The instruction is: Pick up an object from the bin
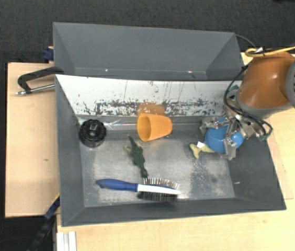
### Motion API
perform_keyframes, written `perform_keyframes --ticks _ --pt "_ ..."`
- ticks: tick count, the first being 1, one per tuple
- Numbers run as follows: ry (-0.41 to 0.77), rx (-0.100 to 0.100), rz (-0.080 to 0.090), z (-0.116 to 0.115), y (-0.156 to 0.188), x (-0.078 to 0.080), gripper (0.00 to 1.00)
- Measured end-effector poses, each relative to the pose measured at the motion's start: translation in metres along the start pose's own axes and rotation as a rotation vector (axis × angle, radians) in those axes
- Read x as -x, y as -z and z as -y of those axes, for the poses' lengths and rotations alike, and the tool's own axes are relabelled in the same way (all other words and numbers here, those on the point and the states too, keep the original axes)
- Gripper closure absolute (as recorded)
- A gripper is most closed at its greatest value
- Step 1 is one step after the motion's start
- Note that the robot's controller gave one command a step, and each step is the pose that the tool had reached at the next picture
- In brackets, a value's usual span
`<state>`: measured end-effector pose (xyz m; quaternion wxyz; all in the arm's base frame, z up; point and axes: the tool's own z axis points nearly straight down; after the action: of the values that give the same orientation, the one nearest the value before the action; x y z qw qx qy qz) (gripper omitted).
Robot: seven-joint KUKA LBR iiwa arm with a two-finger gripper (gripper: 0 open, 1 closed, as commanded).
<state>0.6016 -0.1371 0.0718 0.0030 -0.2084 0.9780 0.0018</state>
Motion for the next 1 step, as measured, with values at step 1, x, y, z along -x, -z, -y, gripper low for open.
perform_keyframes --ticks 1 --pt "-0.001 -0.002 -0.001 0.001 0.0 -0.0007 0.0"
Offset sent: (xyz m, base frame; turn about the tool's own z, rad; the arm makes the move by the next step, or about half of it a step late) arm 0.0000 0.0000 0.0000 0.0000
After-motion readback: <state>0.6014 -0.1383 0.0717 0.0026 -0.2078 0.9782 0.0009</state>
